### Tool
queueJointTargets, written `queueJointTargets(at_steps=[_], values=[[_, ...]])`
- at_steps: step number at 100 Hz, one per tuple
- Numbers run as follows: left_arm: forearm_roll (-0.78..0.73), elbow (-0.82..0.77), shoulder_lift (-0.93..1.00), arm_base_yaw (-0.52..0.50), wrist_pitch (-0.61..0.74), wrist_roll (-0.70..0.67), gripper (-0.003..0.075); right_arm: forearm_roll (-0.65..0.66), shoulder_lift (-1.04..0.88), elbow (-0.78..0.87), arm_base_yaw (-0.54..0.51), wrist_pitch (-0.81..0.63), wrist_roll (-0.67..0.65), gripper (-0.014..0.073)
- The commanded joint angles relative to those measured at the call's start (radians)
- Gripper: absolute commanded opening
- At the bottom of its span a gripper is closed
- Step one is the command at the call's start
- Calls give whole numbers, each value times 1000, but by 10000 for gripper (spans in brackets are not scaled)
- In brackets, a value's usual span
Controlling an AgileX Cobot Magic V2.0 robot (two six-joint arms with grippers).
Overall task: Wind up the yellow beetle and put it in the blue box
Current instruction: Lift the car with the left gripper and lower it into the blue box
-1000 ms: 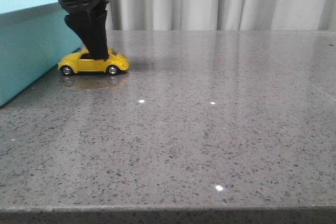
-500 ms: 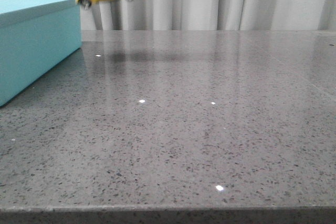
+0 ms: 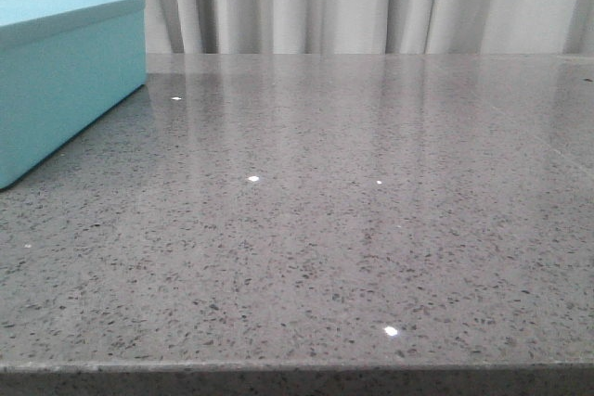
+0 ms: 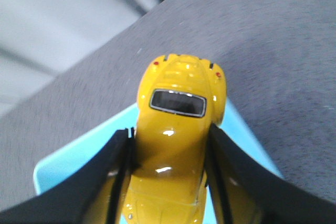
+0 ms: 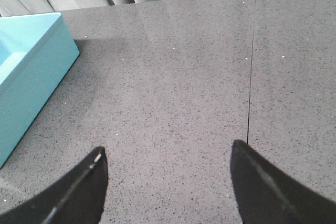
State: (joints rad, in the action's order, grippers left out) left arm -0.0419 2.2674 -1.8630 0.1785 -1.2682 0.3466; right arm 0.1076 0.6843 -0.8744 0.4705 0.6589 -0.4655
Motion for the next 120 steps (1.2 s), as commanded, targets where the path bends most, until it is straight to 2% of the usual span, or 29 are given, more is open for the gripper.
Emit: queueJointTargets(at_steps=[1,20,45,71,78,97,120], values=[[-1,-15,55,-42,-2,-90,115,10,-2,-22,1,-80,12,496],[-1,-184,55,-94,-2,-100,115,10,-2,-22,1,-80,12,496],[-6,-402,22,-111,34,-100,115,10,-2,-22,1,-80,12,496],[-7,-493,-9,-111,62,-107,122,10,-2,-22,1,-80,12,496],[-7,-493,-9,-111,64,-107,159,10,-2,-22,1,-80,12,496],[-7,-489,-3,-111,64,-107,355,10,-1,-22,1,-79,12,496],[-5,-463,70,-111,85,-107,372,14,-1,-20,1,-79,13,496]])
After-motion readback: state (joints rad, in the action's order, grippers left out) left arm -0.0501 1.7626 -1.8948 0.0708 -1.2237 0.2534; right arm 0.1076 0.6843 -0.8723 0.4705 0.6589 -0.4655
